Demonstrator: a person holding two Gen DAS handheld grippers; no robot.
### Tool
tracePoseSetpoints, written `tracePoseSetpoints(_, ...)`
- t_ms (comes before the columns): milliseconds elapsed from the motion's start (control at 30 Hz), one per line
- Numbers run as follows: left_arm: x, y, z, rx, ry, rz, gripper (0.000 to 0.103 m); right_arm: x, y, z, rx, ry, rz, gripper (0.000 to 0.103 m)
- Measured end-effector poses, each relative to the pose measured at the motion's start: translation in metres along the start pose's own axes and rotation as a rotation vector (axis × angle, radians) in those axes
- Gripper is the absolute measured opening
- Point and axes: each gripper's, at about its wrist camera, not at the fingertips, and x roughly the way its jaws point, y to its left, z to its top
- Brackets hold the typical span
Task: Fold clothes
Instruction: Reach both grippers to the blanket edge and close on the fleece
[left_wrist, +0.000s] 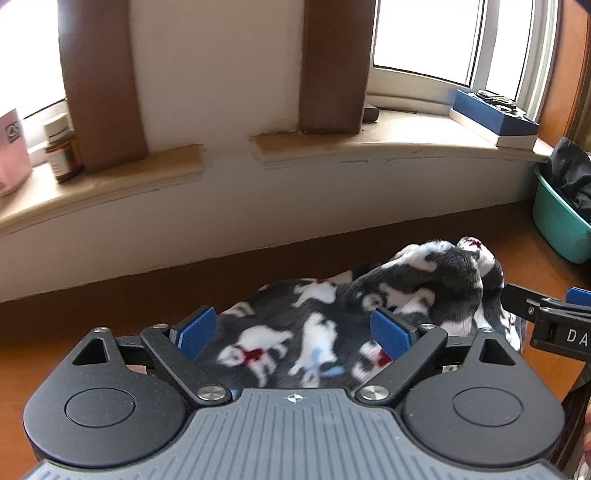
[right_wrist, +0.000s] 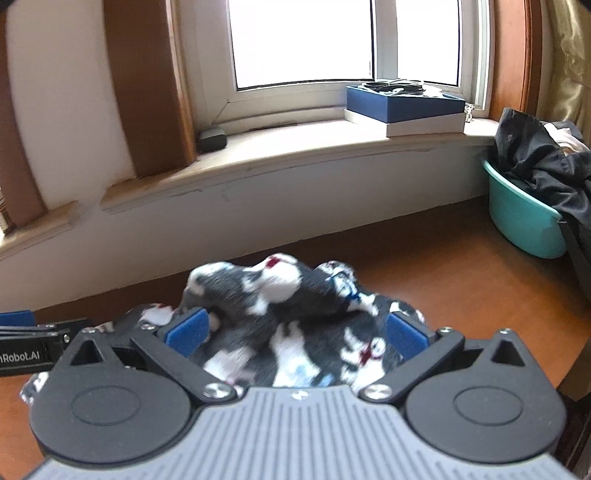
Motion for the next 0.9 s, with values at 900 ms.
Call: tracePoseSetpoints(900,0.029,-0.021,0.022,0.000,0.025,0.057,0.076,0.092,-0.018,0.045,0.012,0.102,0.121,0.079)
